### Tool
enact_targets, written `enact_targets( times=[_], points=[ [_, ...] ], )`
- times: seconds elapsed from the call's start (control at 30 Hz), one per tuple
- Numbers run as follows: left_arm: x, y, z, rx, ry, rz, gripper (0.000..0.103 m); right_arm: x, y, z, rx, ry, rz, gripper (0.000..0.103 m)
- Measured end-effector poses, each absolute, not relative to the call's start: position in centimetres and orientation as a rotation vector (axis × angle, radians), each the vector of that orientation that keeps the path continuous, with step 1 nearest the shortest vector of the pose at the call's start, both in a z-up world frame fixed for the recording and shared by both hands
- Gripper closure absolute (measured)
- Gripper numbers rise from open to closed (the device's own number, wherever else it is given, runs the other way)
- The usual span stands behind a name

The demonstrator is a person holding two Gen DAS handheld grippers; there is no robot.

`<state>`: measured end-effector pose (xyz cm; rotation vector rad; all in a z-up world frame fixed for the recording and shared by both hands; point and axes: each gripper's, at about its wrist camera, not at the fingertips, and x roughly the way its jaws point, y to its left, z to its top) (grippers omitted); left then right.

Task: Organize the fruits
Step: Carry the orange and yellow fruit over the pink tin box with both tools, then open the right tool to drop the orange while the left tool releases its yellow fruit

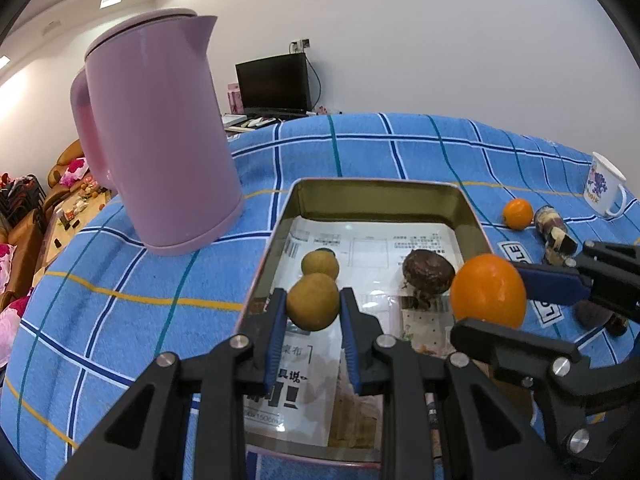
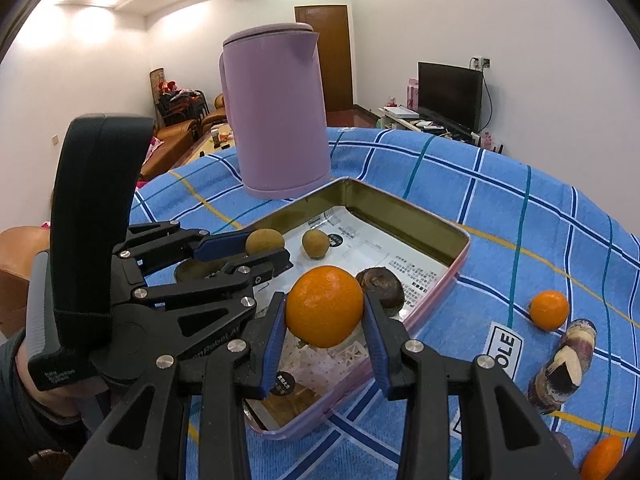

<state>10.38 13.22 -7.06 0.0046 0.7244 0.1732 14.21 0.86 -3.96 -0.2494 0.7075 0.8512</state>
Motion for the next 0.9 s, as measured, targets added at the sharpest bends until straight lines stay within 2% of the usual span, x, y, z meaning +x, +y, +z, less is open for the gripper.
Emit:
enact_targets(
  times=[0.9],
  points=[
    [11.00,13.51,-7.79,0.002,0.761,0.178,0.076,14.16,0.89,-4.67,-0.269,0.730,0.847,0.063]
  ],
)
